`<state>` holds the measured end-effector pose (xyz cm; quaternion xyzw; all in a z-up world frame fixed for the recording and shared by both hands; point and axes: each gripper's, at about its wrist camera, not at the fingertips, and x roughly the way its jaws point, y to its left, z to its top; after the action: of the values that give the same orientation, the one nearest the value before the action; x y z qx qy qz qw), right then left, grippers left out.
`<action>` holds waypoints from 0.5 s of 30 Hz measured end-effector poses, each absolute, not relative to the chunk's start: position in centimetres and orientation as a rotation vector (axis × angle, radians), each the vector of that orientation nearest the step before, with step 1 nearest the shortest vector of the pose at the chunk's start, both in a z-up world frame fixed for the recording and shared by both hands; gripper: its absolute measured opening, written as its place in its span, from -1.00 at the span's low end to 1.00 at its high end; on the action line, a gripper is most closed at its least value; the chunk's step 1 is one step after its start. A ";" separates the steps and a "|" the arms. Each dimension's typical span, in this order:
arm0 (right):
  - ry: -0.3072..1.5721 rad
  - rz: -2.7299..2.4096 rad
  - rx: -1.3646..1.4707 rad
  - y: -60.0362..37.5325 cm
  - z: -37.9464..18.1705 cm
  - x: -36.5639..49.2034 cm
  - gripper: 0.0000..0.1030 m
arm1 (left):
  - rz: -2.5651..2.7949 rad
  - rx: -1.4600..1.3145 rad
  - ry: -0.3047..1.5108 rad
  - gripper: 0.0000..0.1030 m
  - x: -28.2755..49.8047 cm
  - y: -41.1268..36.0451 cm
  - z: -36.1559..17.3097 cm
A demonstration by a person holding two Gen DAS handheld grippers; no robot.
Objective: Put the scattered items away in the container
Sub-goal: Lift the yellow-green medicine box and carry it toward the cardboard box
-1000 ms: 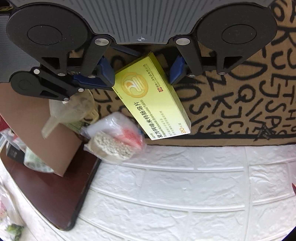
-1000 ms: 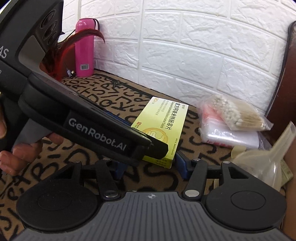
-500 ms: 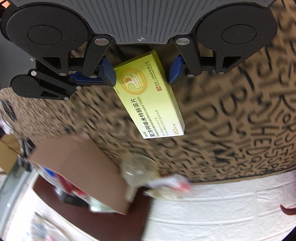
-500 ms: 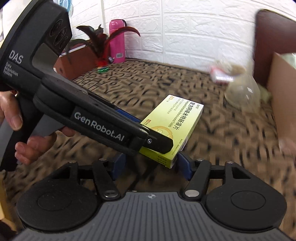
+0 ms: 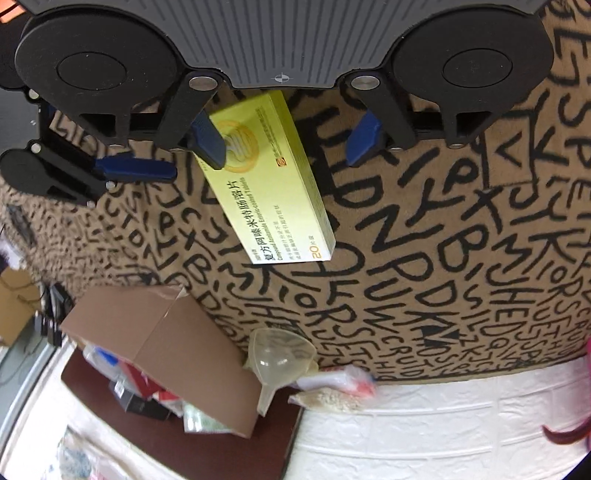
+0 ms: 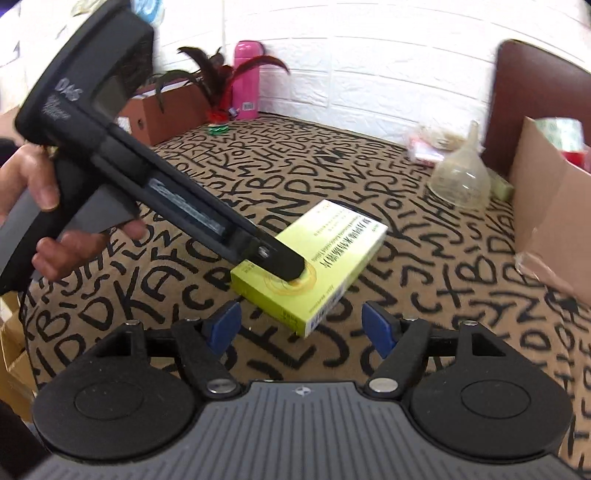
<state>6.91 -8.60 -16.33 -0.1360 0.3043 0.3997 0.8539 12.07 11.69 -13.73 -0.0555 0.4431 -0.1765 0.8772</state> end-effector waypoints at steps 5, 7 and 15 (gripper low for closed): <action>0.660 0.870 -0.315 -7.8 -16.7 7.7 0.48 | -0.408 -0.117 0.929 0.35 12.7 11.5 -13.7; 0.656 0.864 -0.301 -7.9 -16.6 7.9 0.48 | -0.401 -0.107 0.929 0.43 12.8 11.4 -13.8; 0.686 0.878 -0.281 -7.3 -17.4 8.8 0.51 | -0.444 -0.097 0.925 0.33 13.1 11.0 -14.1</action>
<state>8.76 -7.34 -17.41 -0.1328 0.3245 0.4152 0.8395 13.07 11.04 -14.09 -0.0464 0.4422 -0.2122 0.8702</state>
